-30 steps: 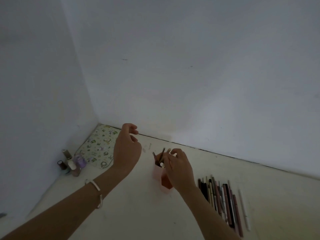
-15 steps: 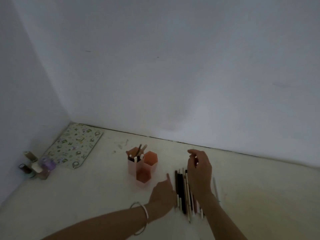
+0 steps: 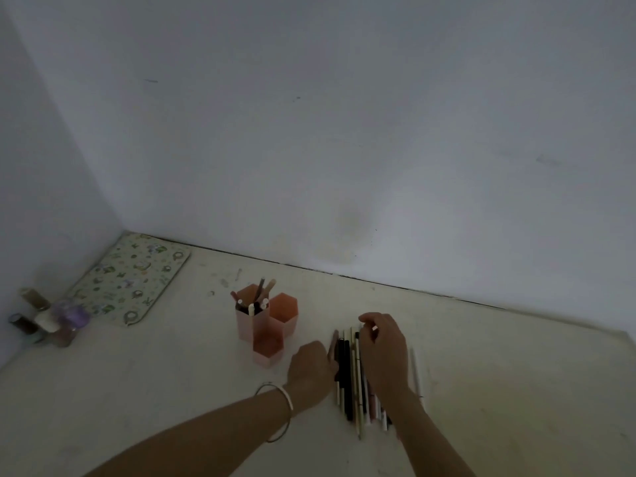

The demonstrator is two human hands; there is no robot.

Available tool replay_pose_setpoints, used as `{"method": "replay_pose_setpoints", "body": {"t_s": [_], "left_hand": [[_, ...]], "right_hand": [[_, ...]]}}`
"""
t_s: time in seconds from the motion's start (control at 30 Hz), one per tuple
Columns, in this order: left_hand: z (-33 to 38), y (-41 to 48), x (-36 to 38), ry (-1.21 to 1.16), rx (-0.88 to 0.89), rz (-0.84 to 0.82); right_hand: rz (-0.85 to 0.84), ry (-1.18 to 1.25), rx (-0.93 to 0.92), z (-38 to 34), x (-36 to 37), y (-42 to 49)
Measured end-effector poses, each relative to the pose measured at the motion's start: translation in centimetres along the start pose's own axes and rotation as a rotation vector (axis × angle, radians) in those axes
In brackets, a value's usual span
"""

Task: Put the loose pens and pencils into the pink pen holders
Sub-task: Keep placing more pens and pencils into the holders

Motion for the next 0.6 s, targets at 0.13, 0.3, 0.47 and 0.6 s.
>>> {"method": "replay_pose_setpoints", "body": {"t_s": [0.13, 0.3, 0.47, 0.6], "left_hand": [[1.9, -3.0, -4.8, -0.391, 0.163, -0.048], [3.0, -5.8, -11.8, -0.637, 0.314, 0.073], [2.1, -6.5, -16.9, -0.752, 0.379, 0.227], [0.9, -5.4, -20.3, -0.790, 0.414, 0.416]], "right_hand": [[-0.222, -0.200, 0.073, -0.7, 2.9, 1.2], [-0.358, -0.556, 0.034, -1.4, 5.6, 1.6], [-0.362, -0.682, 0.031, -1.3, 7.2, 1.4], [-0.352, -0.433, 0.155, -3.3, 6.2, 2.6]]}}
Point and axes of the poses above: each hand's wrist, its own y-axis towards the middle knuckle, its own x-axis out of the palm, z = x × y, the point moved 2 cm from there along y, towards the middle knuckle, and after that the axes turned 10 degrees about -y, right-handed, at the moved point
